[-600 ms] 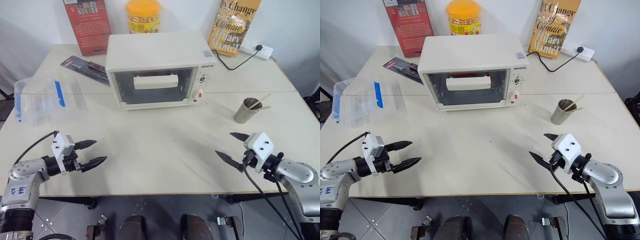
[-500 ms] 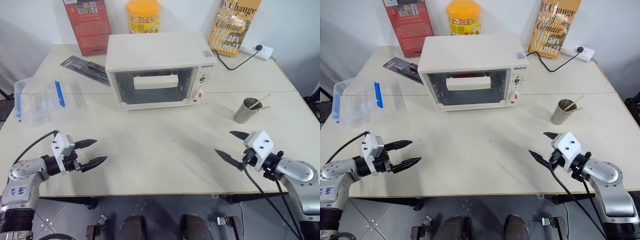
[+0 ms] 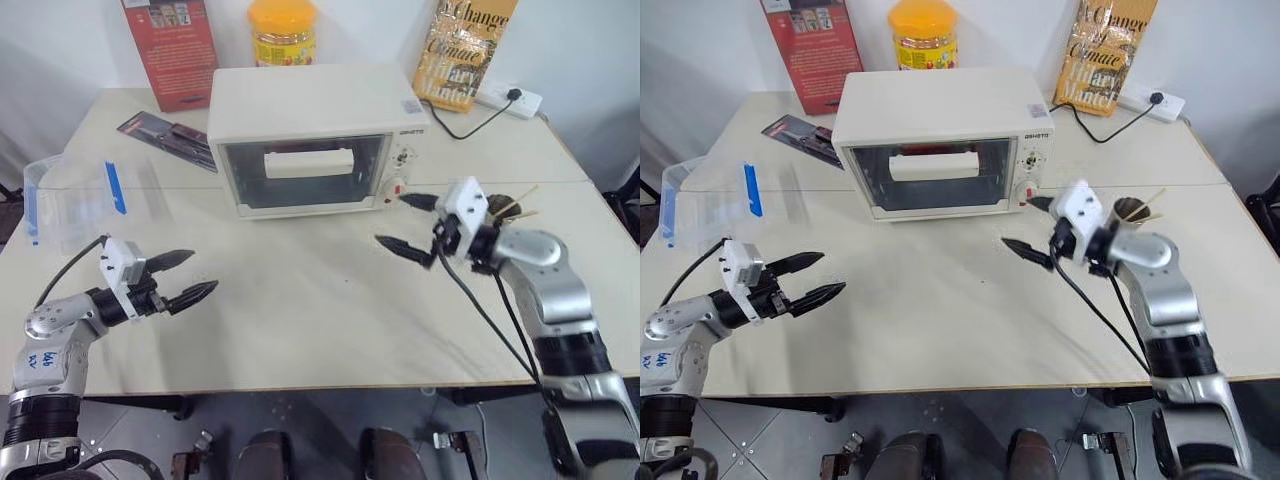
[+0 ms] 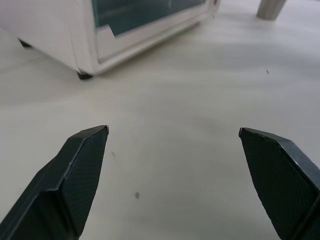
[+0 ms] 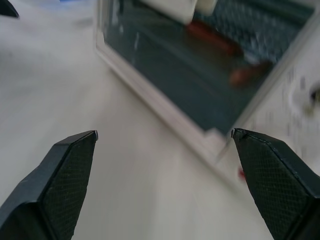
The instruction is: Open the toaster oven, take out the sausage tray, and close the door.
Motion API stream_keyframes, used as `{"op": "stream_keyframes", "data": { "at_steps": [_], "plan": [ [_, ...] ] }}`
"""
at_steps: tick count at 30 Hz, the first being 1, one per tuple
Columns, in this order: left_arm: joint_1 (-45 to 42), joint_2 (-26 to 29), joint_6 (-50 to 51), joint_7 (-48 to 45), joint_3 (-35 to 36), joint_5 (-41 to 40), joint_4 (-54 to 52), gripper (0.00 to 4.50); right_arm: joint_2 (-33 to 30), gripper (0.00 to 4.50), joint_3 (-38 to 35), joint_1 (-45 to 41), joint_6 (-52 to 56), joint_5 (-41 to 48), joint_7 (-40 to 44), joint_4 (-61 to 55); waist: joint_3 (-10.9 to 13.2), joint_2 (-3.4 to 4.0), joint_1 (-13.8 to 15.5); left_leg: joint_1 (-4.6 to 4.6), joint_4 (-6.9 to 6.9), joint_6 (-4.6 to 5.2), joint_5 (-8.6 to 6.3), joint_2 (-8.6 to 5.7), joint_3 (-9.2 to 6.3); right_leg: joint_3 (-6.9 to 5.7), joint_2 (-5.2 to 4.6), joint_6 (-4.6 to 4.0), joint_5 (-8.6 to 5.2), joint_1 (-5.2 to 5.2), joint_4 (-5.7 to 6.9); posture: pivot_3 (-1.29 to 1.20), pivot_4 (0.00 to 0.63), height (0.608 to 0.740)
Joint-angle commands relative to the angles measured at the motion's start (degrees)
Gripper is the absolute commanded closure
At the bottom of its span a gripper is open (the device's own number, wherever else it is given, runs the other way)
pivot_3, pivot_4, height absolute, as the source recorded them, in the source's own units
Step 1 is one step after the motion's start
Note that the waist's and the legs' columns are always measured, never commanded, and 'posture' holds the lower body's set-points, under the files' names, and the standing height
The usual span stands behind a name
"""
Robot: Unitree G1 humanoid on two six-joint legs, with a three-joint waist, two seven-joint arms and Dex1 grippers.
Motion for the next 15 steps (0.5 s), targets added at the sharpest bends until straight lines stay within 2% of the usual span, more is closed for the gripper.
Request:
{"op": "stream_keyframes", "data": {
  "at_steps": [1,11,15],
  "plan": [
    [-0.7,-0.7,-1.9,-0.2,2.7,-2.1,-0.5,0.06,2.3,0.0,1.2,-6.4,-4.0,-0.8,3.0,6.9,0.0,0.0,-0.2,-0.02,0.0,0.0,0.0,0.0,0.0,-0.01,0.0,0.0,0.0,0.0,-0.01,0.0,0.15,0.74],
    [-2.1,-1.5,-2.1,0.8,4.1,-2.7,-1.1,0.06,10.2,0.0,3.9,-19.8,-13.4,-3.3,9.8,22.6,0.0,0.01,-1.5,-0.02,0.0,0.0,-0.01,0.03,-0.03,-0.09,0.0,0.01,0.01,-0.01,0.04,0.0,0.15,0.74],
    [-1.9,-0.9,-0.8,0.8,5.1,-3.8,-2.1,0.06,12.0,0.0,4.0,-21.1,-13.0,-2.0,13.4,21.4,0.0,0.01,-1.8,-0.03,0.0,-0.05,-0.04,0.04,-0.05,-0.1,0.0,0.01,0.01,-0.01,0.04,0.0,0.15,0.74]
  ]
}}
